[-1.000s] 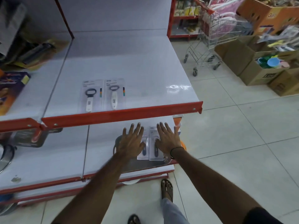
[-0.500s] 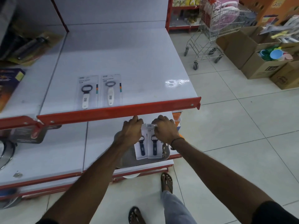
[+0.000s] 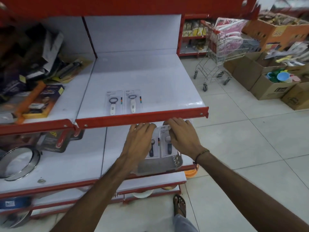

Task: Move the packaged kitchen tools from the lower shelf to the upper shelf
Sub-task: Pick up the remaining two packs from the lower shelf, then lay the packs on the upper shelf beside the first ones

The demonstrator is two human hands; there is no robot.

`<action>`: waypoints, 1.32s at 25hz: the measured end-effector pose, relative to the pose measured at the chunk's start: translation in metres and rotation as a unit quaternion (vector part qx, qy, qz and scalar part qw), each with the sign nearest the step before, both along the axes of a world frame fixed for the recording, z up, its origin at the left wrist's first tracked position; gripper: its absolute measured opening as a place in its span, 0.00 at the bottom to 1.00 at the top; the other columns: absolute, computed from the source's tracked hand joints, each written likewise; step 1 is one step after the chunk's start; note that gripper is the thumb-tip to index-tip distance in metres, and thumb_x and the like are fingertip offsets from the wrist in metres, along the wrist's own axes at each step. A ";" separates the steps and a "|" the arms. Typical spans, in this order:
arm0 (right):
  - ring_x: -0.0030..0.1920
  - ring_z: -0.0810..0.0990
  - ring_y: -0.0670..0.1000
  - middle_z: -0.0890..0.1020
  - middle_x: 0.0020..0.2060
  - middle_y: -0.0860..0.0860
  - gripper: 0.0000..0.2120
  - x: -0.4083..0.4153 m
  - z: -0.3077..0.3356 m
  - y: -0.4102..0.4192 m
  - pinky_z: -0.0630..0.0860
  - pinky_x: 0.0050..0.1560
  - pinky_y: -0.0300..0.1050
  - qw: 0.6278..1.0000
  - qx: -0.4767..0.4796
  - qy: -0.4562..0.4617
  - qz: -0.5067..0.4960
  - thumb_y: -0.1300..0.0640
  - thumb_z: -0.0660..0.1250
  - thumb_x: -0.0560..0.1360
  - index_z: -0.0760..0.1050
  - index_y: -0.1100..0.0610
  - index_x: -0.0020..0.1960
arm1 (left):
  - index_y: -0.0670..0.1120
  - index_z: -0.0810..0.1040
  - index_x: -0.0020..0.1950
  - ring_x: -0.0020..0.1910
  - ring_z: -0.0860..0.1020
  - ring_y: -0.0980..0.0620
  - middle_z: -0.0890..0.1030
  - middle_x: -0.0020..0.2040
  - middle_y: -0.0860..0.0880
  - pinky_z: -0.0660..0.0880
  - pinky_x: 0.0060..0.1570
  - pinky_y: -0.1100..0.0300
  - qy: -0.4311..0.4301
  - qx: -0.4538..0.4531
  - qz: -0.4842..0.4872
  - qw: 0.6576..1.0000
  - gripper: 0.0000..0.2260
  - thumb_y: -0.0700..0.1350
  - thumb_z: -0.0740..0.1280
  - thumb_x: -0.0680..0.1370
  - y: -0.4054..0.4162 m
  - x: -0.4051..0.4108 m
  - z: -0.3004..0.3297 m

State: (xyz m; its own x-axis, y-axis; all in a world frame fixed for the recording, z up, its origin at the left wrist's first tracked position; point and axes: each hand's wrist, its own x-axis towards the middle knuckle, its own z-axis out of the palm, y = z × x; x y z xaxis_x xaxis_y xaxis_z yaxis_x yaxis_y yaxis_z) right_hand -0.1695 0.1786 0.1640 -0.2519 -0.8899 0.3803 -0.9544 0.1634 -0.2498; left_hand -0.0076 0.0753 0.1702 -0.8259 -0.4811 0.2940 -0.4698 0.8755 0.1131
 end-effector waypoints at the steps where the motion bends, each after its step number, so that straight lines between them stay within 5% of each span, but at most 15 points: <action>1: 0.49 0.78 0.53 0.82 0.51 0.50 0.11 0.001 0.021 -0.001 0.73 0.51 0.50 1.000 -0.029 -0.006 0.002 0.61 0.61 0.77 0.74 0.54 0.58 | 0.45 0.78 0.60 0.55 0.81 0.44 0.84 0.56 0.46 0.73 0.59 0.48 0.038 -0.012 0.003 0.999 0.17 0.39 0.73 0.72 -0.001 0.002 0.021; 6: 0.50 0.76 0.53 0.81 0.54 0.52 0.13 -0.017 0.113 -0.030 0.72 0.49 0.51 0.991 -0.121 -0.058 0.013 0.63 0.57 0.78 0.73 0.56 0.59 | 0.43 0.77 0.60 0.53 0.79 0.42 0.84 0.54 0.44 0.69 0.60 0.46 0.169 0.038 0.047 0.984 0.14 0.34 0.60 0.77 -0.038 -0.025 0.120; 12: 0.49 0.78 0.56 0.81 0.52 0.55 0.13 -0.072 0.165 -0.090 0.74 0.47 0.51 0.993 -0.065 -0.089 -0.051 0.63 0.55 0.78 0.74 0.56 0.59 | 0.45 0.76 0.55 0.50 0.80 0.41 0.86 0.47 0.44 0.68 0.63 0.45 0.124 0.111 0.077 0.983 0.20 0.39 0.51 0.69 -0.113 -0.084 0.162; 17: 0.52 0.79 0.59 0.83 0.55 0.56 0.16 -0.111 0.148 -0.131 0.66 0.43 0.45 0.991 0.017 -0.106 -0.079 0.63 0.54 0.77 0.74 0.56 0.60 | 0.43 0.75 0.60 0.53 0.79 0.40 0.84 0.52 0.42 0.64 0.65 0.46 0.082 0.121 0.099 0.984 0.17 0.34 0.57 0.75 -0.136 -0.127 0.149; 22: 0.54 0.79 0.59 0.83 0.56 0.55 0.17 -0.124 0.115 -0.150 0.70 0.44 0.46 0.989 0.083 -0.110 -0.063 0.64 0.55 0.75 0.77 0.57 0.59 | 0.44 0.76 0.55 0.53 0.79 0.41 0.84 0.55 0.43 0.66 0.65 0.45 0.027 0.159 0.097 0.982 0.12 0.37 0.57 0.76 -0.140 -0.139 0.103; 29: 0.58 0.77 0.59 0.80 0.60 0.55 0.19 -0.126 0.084 -0.150 0.71 0.55 0.54 0.987 0.137 -0.018 -0.082 0.59 0.57 0.76 0.80 0.53 0.61 | 0.42 0.77 0.67 0.64 0.76 0.42 0.79 0.65 0.43 0.69 0.67 0.44 -0.003 0.137 0.072 0.988 0.17 0.40 0.59 0.79 -0.145 -0.139 0.074; 33: 0.70 0.71 0.55 0.73 0.71 0.50 0.22 -0.117 0.089 -0.145 0.69 0.66 0.56 0.981 0.184 -0.001 -0.068 0.49 0.62 0.79 0.71 0.51 0.71 | 0.45 0.64 0.78 0.76 0.65 0.45 0.66 0.78 0.45 0.62 0.76 0.50 -0.061 0.226 0.043 0.971 0.23 0.44 0.61 0.82 -0.157 -0.105 0.092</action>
State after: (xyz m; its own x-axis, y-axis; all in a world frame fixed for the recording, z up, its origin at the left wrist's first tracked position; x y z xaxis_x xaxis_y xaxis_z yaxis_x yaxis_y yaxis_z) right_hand -0.2869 0.0335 0.2532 -0.3780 -0.9250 0.0383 -0.9170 0.3685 -0.1527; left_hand -0.1122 -0.0821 0.2627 -0.7925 -0.6069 -0.0610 -0.5732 0.7068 0.4146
